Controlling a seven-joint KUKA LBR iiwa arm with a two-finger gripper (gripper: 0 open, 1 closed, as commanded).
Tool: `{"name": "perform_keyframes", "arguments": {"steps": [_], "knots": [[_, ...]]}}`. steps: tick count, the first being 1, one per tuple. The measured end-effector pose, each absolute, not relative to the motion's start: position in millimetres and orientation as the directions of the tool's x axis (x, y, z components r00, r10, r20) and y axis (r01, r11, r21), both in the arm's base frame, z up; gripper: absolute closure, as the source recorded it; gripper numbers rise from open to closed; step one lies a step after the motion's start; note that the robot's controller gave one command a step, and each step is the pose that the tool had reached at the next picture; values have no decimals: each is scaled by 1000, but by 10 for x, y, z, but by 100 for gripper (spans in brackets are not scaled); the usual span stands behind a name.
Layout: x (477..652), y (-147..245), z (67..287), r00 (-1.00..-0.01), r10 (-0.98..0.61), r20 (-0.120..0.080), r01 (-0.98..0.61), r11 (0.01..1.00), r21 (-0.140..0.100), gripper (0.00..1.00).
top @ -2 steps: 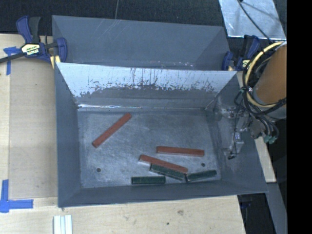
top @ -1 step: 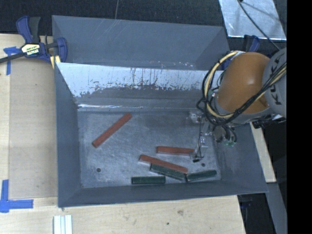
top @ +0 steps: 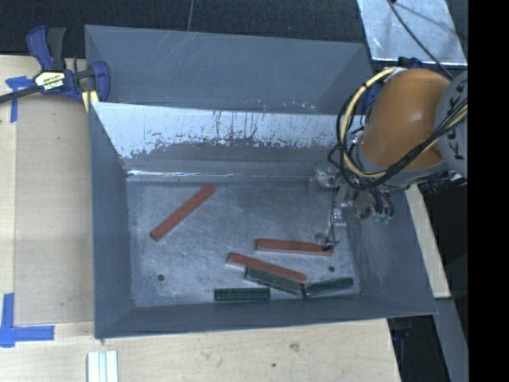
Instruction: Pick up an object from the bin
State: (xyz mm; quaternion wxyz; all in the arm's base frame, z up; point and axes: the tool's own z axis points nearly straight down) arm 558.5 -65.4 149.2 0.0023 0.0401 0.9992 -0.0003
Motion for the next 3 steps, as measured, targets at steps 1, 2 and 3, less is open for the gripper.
{"name": "perform_keyframes", "arguments": {"steps": [1, 2, 3], "knots": [[5464, -355, 1073, -998, 68, -4, 68, 998, 3, 0], [5600, -540, 713, -999, 52, 0, 52, 999, 1, 0], [5373, -245, 741, -994, 107, -16, 107, 994, -1, 100]]}}
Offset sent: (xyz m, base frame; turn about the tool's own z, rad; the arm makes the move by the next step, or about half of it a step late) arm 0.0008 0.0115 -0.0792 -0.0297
